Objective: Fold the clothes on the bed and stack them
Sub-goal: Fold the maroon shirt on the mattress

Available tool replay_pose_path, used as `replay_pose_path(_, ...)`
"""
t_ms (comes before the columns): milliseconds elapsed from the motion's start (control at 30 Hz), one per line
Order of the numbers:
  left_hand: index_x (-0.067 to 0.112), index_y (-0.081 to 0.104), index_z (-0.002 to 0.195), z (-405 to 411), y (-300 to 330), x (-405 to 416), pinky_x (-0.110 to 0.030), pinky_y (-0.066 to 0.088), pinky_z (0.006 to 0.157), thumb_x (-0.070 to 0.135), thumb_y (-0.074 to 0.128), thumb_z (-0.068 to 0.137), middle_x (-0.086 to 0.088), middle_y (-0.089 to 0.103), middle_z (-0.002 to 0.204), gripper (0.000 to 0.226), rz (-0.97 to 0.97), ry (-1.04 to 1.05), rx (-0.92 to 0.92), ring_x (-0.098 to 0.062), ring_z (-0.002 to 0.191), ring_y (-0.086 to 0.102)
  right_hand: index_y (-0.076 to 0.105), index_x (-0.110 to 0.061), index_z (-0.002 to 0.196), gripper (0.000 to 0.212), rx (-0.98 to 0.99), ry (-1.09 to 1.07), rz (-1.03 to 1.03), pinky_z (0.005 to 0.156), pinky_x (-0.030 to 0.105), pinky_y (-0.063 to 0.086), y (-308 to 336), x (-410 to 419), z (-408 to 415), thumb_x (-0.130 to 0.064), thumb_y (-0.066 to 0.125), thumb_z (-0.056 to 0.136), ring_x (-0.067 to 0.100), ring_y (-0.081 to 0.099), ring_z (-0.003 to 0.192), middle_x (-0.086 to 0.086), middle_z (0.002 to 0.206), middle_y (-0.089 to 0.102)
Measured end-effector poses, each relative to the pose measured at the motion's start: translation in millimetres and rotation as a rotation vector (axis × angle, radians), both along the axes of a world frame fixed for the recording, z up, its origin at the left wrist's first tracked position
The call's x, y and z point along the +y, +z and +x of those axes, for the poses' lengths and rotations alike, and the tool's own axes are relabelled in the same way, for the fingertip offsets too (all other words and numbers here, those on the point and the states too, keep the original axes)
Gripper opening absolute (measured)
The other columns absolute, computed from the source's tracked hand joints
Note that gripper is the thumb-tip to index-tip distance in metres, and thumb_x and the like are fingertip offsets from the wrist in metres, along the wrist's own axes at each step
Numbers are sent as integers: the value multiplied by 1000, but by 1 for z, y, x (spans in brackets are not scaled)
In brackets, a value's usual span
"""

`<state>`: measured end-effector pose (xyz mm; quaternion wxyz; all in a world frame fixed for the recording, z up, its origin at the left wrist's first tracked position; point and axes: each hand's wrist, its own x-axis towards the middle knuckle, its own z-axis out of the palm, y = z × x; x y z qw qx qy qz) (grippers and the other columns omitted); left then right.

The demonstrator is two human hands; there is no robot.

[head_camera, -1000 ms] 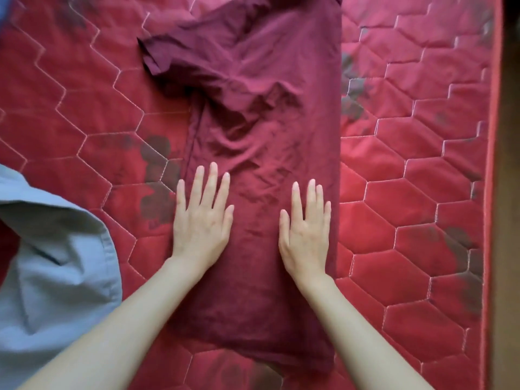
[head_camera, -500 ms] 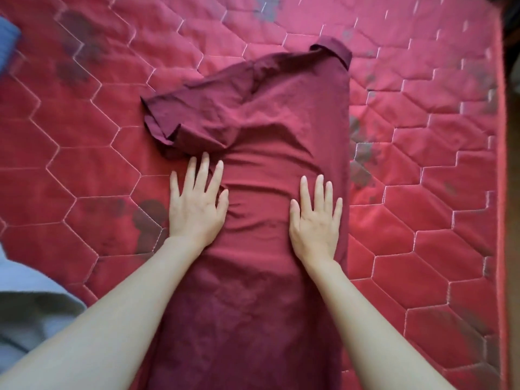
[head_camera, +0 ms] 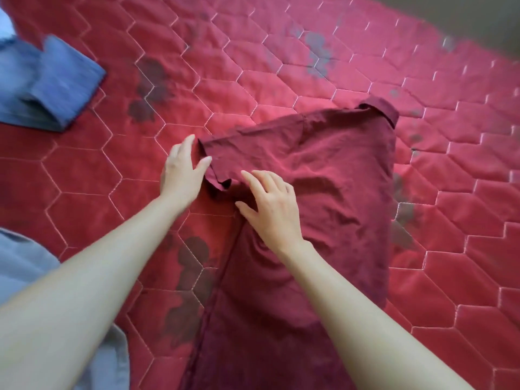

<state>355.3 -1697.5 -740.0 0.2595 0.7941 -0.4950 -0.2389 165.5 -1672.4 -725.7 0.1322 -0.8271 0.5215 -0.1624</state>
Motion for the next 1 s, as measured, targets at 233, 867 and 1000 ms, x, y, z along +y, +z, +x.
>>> replay_pose_path(233,24,65,117,7,-3,-43,-38,32,97,39,73,81,-4,49,122,40,18,-247,-345,-26,118,42,73,-17,100,43,-156,-114,-79,73,39,45,-5,-7,22,-54,55,87,24,57,85,2,89,64)
replay_pose_path(867,13,65,97,22,30,-96,-40,34,90,29,59,94,-11,65,105,17,-123,-215,-457,-34,105,50,66,-10,83,10,-352,-333,-73,55,37,45,10,-7,53,-19,63,88,27,61,69,4,80,64)
replay_pose_path(1000,10,60,115,32,23,-99,-45,37,96,27,50,99,-17,56,123,26,22,-182,-500,-37,117,46,67,-11,114,34,-177,-52,274,90,38,45,-7,-14,61,-36,58,94,22,55,112,3,117,62)
